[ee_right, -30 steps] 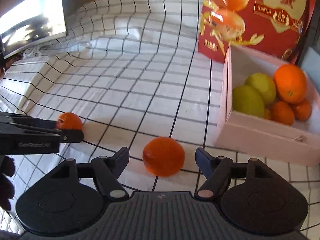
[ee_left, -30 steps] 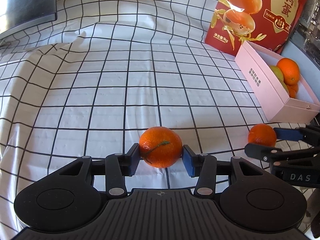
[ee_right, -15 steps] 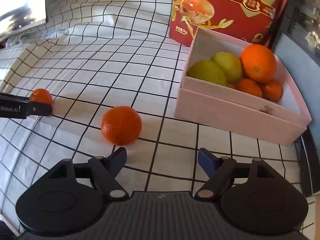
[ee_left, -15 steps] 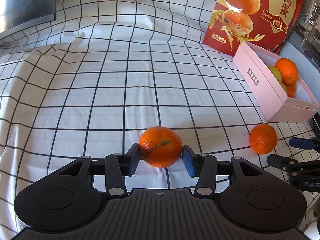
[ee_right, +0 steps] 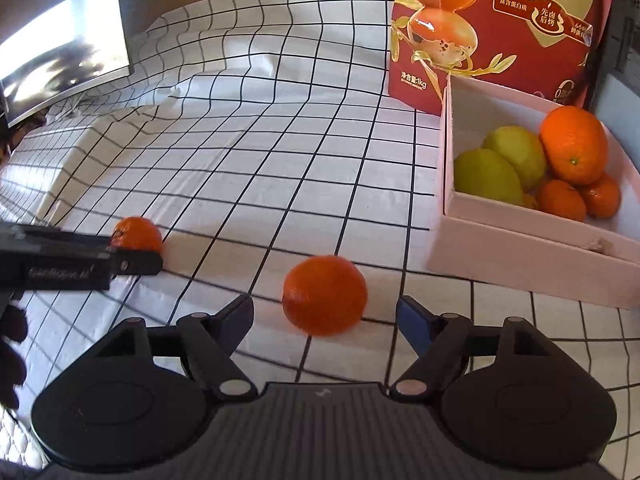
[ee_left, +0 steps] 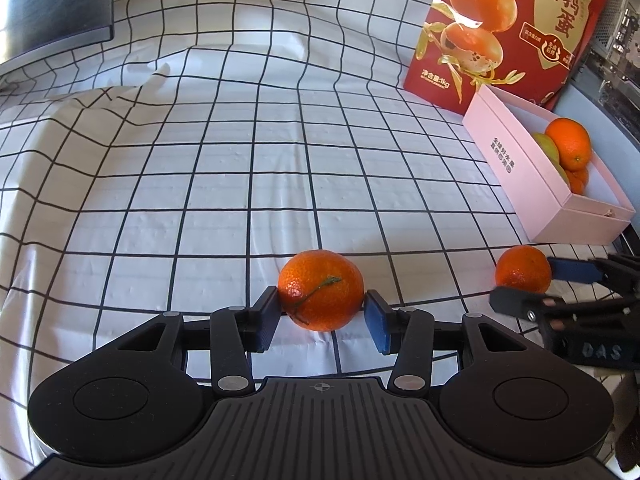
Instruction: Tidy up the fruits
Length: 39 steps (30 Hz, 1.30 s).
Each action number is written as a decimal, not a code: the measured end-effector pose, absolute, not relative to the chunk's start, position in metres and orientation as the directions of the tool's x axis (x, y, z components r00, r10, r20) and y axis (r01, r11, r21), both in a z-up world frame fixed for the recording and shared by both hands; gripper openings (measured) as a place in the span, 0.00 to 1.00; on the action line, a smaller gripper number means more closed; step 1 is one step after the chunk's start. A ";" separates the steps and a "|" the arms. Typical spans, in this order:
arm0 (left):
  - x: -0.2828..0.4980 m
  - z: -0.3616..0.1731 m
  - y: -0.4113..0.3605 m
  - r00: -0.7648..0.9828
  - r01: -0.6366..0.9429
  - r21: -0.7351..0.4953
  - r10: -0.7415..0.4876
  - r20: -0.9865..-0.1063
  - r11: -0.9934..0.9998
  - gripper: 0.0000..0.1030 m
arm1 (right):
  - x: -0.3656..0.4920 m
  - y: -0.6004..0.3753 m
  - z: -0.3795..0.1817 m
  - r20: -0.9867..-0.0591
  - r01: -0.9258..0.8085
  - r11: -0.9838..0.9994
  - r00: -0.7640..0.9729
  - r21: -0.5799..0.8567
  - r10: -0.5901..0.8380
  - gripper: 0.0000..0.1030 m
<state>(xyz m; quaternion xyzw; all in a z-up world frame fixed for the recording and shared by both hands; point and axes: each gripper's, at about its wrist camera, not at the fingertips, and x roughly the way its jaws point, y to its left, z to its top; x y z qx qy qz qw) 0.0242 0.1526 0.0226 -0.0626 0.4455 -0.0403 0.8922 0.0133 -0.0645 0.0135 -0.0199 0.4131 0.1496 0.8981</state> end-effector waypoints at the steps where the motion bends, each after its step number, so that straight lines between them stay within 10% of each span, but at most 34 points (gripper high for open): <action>1: 0.024 0.022 0.153 0.601 0.017 -0.149 -0.129 -0.789 0.989 0.49 | 0.016 -0.064 0.013 -0.746 -0.281 0.956 0.617 0.088 0.250 0.74; 5: 0.022 0.022 0.154 0.606 0.015 -0.157 -0.134 -0.784 0.988 0.49 | 0.021 -0.058 0.013 -0.758 -0.291 0.955 0.611 0.054 0.228 0.44; 39: 0.020 0.030 0.133 0.583 0.190 -0.143 -0.229 -0.779 0.971 0.50 | -0.008 -0.073 0.006 -0.745 -0.248 0.969 0.643 0.016 0.177 0.61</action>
